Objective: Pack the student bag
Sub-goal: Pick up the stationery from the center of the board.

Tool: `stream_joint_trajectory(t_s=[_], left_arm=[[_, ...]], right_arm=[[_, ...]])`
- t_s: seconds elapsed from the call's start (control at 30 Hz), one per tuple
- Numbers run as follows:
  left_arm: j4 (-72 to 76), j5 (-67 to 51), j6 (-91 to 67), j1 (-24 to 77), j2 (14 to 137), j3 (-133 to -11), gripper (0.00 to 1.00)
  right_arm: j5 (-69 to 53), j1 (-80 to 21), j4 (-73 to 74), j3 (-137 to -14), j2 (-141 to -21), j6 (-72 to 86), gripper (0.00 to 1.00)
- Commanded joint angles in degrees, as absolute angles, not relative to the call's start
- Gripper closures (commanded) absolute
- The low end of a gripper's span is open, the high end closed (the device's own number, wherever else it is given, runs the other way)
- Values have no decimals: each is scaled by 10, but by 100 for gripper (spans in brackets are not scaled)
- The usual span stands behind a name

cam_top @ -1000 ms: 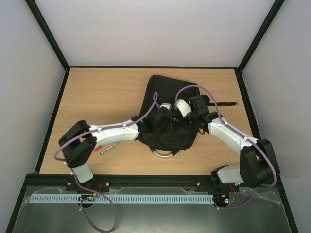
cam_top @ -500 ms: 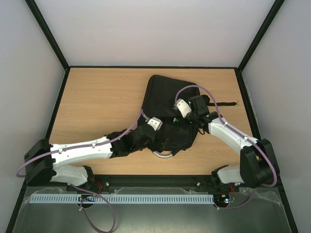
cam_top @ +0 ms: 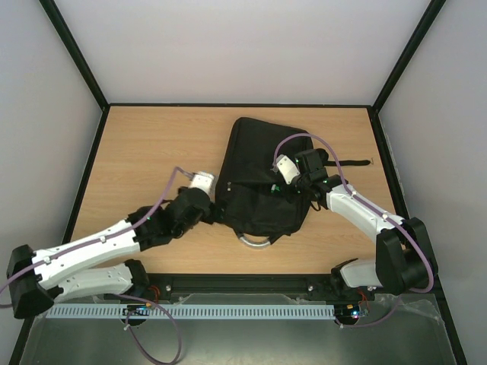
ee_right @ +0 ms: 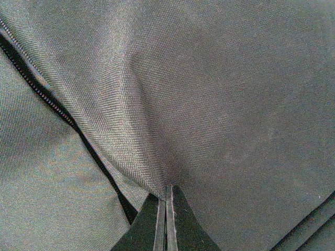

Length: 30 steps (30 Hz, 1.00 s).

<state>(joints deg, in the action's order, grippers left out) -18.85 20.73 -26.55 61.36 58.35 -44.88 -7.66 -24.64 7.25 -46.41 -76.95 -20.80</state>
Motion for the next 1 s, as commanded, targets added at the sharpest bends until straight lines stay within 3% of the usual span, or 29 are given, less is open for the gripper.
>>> stream_joint_trajectory(t_s=[0.0,0.07,0.23,0.4,0.8,0.97], left_arm=[[-338,399,-422,524,570,-472,1],[-369,381,-424,459,578,-473,1],[-288,248,-347,401,524,-405,1],[-397,158,-362,336,606,-439,1],[-373,51,-354,309,678,-416,1],[-351,26,-333,308,730,-413,11]], right_arm=[[-89,-248,94,-468,-768,-211,99],[-89,-248,94,-469,-767,-212,99],[-88,-248,94,-467,-764,-212,99],[-90,-248,95,-469,-768,-214,99],[-95,-248,99,-469,-763,-216,99],[-98,-248,103,-469,-762,-219,99]])
